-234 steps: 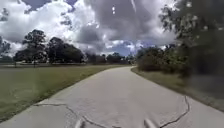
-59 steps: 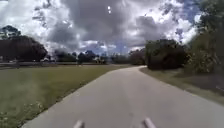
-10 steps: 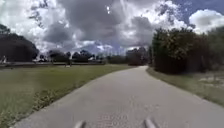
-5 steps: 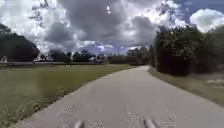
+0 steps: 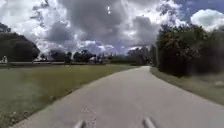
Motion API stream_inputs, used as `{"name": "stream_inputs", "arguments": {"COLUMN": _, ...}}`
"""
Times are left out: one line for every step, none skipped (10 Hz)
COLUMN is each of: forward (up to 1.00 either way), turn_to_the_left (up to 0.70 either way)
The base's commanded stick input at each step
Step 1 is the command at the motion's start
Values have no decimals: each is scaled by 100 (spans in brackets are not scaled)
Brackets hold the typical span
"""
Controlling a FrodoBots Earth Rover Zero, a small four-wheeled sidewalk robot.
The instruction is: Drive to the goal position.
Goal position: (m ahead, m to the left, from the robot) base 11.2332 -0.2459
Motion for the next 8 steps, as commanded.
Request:
{"name": "stream_inputs", "arguments": {"forward": 70, "turn_to_the_left": 0}}
{"name": "stream_inputs", "arguments": {"forward": 70, "turn_to_the_left": 0}}
{"name": "stream_inputs", "arguments": {"forward": 70, "turn_to_the_left": 0}}
{"name": "stream_inputs", "arguments": {"forward": 70, "turn_to_the_left": 0}}
{"name": "stream_inputs", "arguments": {"forward": 70, "turn_to_the_left": 0}}
{"name": "stream_inputs", "arguments": {"forward": 70, "turn_to_the_left": 0}}
{"name": "stream_inputs", "arguments": {"forward": 70, "turn_to_the_left": -9}}
{"name": "stream_inputs", "arguments": {"forward": 70, "turn_to_the_left": -35}}
